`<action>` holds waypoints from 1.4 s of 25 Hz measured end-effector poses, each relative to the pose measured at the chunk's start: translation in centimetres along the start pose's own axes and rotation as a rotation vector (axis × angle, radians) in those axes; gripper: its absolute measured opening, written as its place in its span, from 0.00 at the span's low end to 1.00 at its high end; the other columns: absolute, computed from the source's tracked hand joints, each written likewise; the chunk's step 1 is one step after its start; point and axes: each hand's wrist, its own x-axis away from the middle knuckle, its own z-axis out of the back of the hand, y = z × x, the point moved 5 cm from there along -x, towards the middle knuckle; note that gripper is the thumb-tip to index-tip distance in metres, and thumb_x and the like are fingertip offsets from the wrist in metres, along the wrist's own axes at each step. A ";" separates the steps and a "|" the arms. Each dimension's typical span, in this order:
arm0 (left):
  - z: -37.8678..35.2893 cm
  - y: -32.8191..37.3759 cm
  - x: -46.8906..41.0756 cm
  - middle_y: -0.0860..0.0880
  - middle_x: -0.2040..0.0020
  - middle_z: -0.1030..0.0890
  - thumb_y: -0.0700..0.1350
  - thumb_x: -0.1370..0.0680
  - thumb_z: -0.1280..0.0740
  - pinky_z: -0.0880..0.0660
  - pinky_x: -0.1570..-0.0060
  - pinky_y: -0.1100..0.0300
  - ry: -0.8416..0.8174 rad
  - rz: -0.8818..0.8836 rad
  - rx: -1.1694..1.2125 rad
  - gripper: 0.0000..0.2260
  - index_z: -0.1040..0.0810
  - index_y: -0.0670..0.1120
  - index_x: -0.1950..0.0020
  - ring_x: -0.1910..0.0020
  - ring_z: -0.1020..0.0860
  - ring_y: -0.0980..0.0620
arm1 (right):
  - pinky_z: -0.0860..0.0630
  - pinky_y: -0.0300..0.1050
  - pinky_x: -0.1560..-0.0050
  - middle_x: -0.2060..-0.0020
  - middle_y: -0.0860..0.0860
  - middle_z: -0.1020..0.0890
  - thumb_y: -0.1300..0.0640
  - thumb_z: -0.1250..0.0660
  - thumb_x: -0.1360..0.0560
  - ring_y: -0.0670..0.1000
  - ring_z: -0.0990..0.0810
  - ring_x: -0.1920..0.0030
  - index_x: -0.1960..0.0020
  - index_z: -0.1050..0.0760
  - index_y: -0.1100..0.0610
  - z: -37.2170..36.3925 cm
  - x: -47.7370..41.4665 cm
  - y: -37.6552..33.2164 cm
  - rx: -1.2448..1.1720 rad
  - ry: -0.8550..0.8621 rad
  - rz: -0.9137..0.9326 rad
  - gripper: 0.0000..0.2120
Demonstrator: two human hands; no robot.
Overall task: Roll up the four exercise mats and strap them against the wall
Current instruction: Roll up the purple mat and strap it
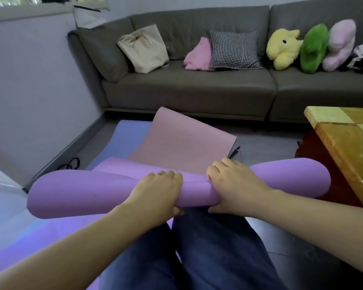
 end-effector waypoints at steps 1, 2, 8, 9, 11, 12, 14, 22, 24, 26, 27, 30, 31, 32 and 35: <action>-0.4 0.0 0.1 0.49 0.43 0.27 0.58 0.24 0.36 0.36 0.51 0.57 -0.021 -0.016 -0.009 0.19 0.35 0.47 0.43 0.43 0.28 0.47 | 0.36 0.44 0.54 0.47 0.49 0.27 0.36 0.32 0.31 0.52 0.30 0.46 0.44 0.33 0.54 -0.4 -0.2 -0.1 -0.015 -0.027 0.001 0.27; -0.8 -0.1 0.2 0.48 0.42 0.27 0.57 0.24 0.37 0.36 0.50 0.57 -0.034 -0.023 -0.007 0.18 0.35 0.47 0.42 0.43 0.29 0.47 | 0.37 0.44 0.56 0.47 0.49 0.26 0.37 0.32 0.31 0.52 0.29 0.46 0.46 0.33 0.54 -0.7 -0.4 -0.2 -0.033 -0.050 0.006 0.25; -2.9 1.3 0.2 0.47 0.43 0.28 0.56 0.23 0.38 0.34 0.53 0.57 -0.044 -0.030 0.010 0.17 0.34 0.46 0.42 0.44 0.27 0.47 | 0.34 0.45 0.68 0.63 0.49 0.26 0.48 0.35 0.29 0.56 0.26 0.61 0.58 0.35 0.52 -2.7 0.0 0.1 -0.080 -0.198 -0.013 0.11; -3.3 1.6 0.1 0.47 0.43 0.27 0.55 0.23 0.38 0.33 0.53 0.56 -0.060 -0.038 -0.001 0.17 0.34 0.46 0.42 0.44 0.27 0.47 | 0.35 0.44 0.70 0.66 0.49 0.27 0.50 0.35 0.29 0.55 0.27 0.63 0.58 0.33 0.53 -3.2 0.2 0.2 -0.079 -0.247 -0.027 0.08; -3.9 2.0 -0.1 0.47 0.43 0.26 0.53 0.23 0.37 0.34 0.55 0.56 -0.112 -0.056 0.009 0.15 0.33 0.46 0.43 0.45 0.26 0.46 | 0.34 0.42 0.71 0.69 0.48 0.29 0.53 0.35 0.31 0.54 0.27 0.65 0.60 0.31 0.52 -4.1 0.5 0.3 -0.110 -0.356 -0.042 0.05; -4.3 2.1 -0.3 0.47 0.44 0.24 0.52 0.24 0.37 0.34 0.56 0.55 -0.137 -0.062 0.022 0.14 0.32 0.47 0.43 0.45 0.25 0.45 | 0.32 0.42 0.70 0.70 0.48 0.28 0.54 0.34 0.32 0.54 0.27 0.65 0.60 0.29 0.53 -4.6 0.5 0.4 -0.130 -0.410 -0.046 0.04; -5.3 2.2 -0.7 0.47 0.44 0.23 0.50 0.24 0.37 0.34 0.58 0.55 -0.214 -0.058 0.052 0.12 0.29 0.48 0.43 0.47 0.23 0.44 | 0.30 0.44 0.68 0.70 0.49 0.28 0.56 0.34 0.33 0.53 0.27 0.67 0.61 0.28 0.54 -5.5 0.6 0.5 -0.168 -0.499 -0.044 0.03; -7.6 1.4 -1.8 0.48 0.58 0.23 0.43 0.29 0.33 0.30 0.64 0.60 -0.614 -0.011 0.371 0.05 0.26 0.48 0.55 0.61 0.24 0.47 | 0.34 0.47 0.63 0.55 0.50 0.28 0.59 0.33 0.36 0.54 0.27 0.57 0.51 0.32 0.54 -5.1 1.3 0.1 -0.005 -0.106 0.148 0.15; -8.0 0.9 -1.9 0.47 0.57 0.20 0.46 0.30 0.31 0.28 0.63 0.58 -0.699 0.009 0.431 0.07 0.25 0.46 0.54 0.60 0.22 0.45 | 0.37 0.47 0.65 0.55 0.51 0.25 0.62 0.34 0.34 0.56 0.24 0.56 0.50 0.32 0.55 -5.3 1.0 -0.4 0.015 -0.138 0.126 0.15; -8.2 0.7 -1.7 0.45 0.53 0.19 0.47 0.30 0.31 0.27 0.60 0.58 -0.690 0.033 0.421 0.11 0.23 0.45 0.50 0.55 0.20 0.45 | 0.37 0.47 0.63 0.53 0.52 0.23 0.62 0.38 0.30 0.57 0.23 0.53 0.48 0.32 0.54 -6.1 0.5 -0.3 -0.050 -0.276 0.044 0.12; -8.1 0.7 -1.4 0.45 0.51 0.20 0.47 0.29 0.31 0.27 0.59 0.58 -0.639 0.049 0.369 0.12 0.24 0.46 0.47 0.52 0.21 0.45 | 0.35 0.46 0.62 0.53 0.52 0.22 0.61 0.38 0.30 0.58 0.23 0.53 0.48 0.31 0.54 -6.5 0.2 -0.2 -0.077 -0.345 0.021 0.11; -6.9 0.9 0.4 0.46 0.49 0.23 0.45 0.29 0.31 0.33 0.60 0.56 -0.257 0.065 0.097 0.15 0.30 0.47 0.44 0.50 0.22 0.43 | 0.31 0.45 0.63 0.57 0.51 0.22 0.63 0.39 0.33 0.56 0.23 0.56 0.54 0.29 0.53 -7.5 -0.5 0.2 -0.159 -0.448 0.001 0.09; -7.1 0.9 1.2 0.46 0.55 0.23 0.44 0.34 0.27 0.34 0.64 0.55 -0.176 0.056 0.017 0.18 0.29 0.46 0.48 0.56 0.22 0.43 | 0.32 0.44 0.66 0.61 0.50 0.23 0.64 0.39 0.33 0.55 0.24 0.59 0.57 0.30 0.53 -7.7 -0.9 0.3 -0.196 -0.505 -0.002 0.08; -7.1 0.9 1.8 0.46 0.62 0.24 0.41 0.42 0.23 0.35 0.70 0.55 -0.128 0.033 -0.009 0.22 0.28 0.46 0.54 0.65 0.23 0.43 | 0.33 0.43 0.68 0.65 0.50 0.25 0.65 0.39 0.33 0.54 0.26 0.63 0.60 0.31 0.53 -7.9 -1.2 0.4 -0.245 -0.570 0.004 0.07; -7.3 0.2 2.2 0.47 0.66 0.23 0.41 0.43 0.24 0.37 0.73 0.57 -0.181 0.047 0.043 0.20 0.28 0.47 0.55 0.70 0.23 0.44 | 0.37 0.43 0.70 0.69 0.49 0.29 0.66 0.37 0.33 0.50 0.31 0.67 0.62 0.33 0.55 -7.9 -2.5 0.5 -0.372 -0.721 0.060 0.08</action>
